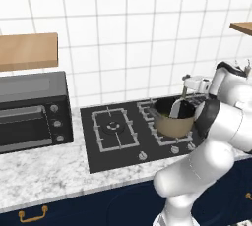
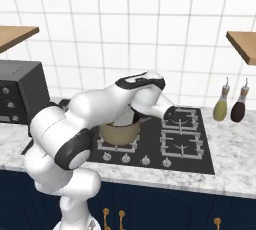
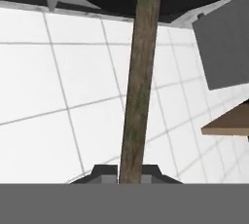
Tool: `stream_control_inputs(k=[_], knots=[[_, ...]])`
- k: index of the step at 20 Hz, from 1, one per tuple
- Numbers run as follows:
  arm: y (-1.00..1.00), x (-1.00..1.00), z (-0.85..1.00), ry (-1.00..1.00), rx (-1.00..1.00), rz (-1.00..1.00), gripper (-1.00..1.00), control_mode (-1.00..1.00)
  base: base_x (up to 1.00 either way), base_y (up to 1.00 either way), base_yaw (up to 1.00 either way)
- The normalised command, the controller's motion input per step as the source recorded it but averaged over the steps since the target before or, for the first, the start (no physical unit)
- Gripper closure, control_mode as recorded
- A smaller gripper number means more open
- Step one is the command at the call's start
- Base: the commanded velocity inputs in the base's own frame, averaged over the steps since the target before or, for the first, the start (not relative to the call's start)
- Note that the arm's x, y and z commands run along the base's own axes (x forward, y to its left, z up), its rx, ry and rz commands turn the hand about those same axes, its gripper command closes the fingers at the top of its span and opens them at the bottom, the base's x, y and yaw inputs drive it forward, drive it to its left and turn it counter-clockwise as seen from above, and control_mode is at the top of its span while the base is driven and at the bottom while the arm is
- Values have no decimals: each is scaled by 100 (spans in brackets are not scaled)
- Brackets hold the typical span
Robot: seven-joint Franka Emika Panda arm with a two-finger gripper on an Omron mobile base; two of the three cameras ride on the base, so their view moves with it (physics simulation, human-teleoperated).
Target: Put the lime and lemon in the pot. Retrieve the spatula and lightly stir the vegetables in the pot.
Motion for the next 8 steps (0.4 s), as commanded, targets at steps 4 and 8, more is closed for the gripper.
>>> stream_control_inputs(k=[4, 8], knots=[[1, 0, -26, -29, 0, 0, 100, -100, 0, 0, 0], [14, -9, -9, -16, 0, 0, 100, -100, 0, 0, 0]])
